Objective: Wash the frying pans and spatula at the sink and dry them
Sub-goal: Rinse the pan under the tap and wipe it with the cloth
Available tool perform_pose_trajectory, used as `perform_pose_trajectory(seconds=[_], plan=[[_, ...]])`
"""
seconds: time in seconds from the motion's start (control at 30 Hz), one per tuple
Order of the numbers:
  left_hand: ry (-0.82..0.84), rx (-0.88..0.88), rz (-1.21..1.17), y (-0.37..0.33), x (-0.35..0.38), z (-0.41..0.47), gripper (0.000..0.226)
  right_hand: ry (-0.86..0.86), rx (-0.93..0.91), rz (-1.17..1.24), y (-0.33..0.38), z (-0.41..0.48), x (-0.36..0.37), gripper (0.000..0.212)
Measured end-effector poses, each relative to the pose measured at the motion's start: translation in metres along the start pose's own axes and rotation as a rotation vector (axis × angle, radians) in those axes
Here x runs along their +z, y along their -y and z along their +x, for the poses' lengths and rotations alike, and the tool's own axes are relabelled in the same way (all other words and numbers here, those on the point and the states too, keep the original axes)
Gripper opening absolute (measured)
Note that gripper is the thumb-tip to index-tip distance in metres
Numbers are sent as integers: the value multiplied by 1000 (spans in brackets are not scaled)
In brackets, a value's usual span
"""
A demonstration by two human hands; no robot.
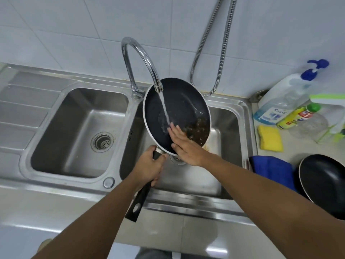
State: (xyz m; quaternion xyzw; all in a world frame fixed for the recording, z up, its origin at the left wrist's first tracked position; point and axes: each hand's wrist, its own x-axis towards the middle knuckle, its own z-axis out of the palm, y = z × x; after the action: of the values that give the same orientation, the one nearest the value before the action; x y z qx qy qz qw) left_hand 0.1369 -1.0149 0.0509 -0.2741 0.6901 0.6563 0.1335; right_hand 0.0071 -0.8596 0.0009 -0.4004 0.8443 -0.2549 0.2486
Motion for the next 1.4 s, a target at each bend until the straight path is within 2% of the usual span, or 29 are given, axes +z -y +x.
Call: perform_pose_trajectory(seconds=[0.17, 0.33, 0.43, 0.57, 0.77, 0.83, 0.93, 1.0, 1.07, 1.13, 1.23, 1.3, 1.4], plan=[[-23, 14, 23, 5, 4, -3, 10, -49, 379, 31, -14, -8, 1, 73], [-9, 17, 51, 11, 9, -14, 8, -200, 612, 230, -9, 30, -19, 78], [-16, 25, 23, 10, 11, -14, 6, -283, 524, 197, -2, 52, -22, 73], [-28, 46, 20, 9, 1, -10, 9, -301, 347, 107, 11, 71, -22, 73], [-17, 66, 76, 10, -9, 1, 11, -298, -173, -163, 34, 66, 6, 63], [-11, 52, 91, 11, -10, 2, 9, -329, -139, -219, 25, 68, 7, 60], [7, 40, 102, 10, -10, 0, 8, -437, 237, -57, 15, 83, -6, 63], [28, 42, 112, 10, -8, -3, 8, -454, 394, 80, 8, 93, -24, 64], [28, 40, 129, 11, -8, -5, 7, -446, 365, 84, 9, 92, -31, 63], [21, 49, 140, 9, -7, -2, 8, -427, 175, 12, 17, 83, -18, 61], [6, 38, 138, 7, -7, 4, 8, -301, -111, -49, 28, 62, 11, 60], [2, 21, 135, 7, -9, 7, 8, -255, -137, 37, 22, 51, 17, 61], [-1, 8, 138, 8, -10, 11, 8, -191, -22, 43, 7, 35, 23, 63]])
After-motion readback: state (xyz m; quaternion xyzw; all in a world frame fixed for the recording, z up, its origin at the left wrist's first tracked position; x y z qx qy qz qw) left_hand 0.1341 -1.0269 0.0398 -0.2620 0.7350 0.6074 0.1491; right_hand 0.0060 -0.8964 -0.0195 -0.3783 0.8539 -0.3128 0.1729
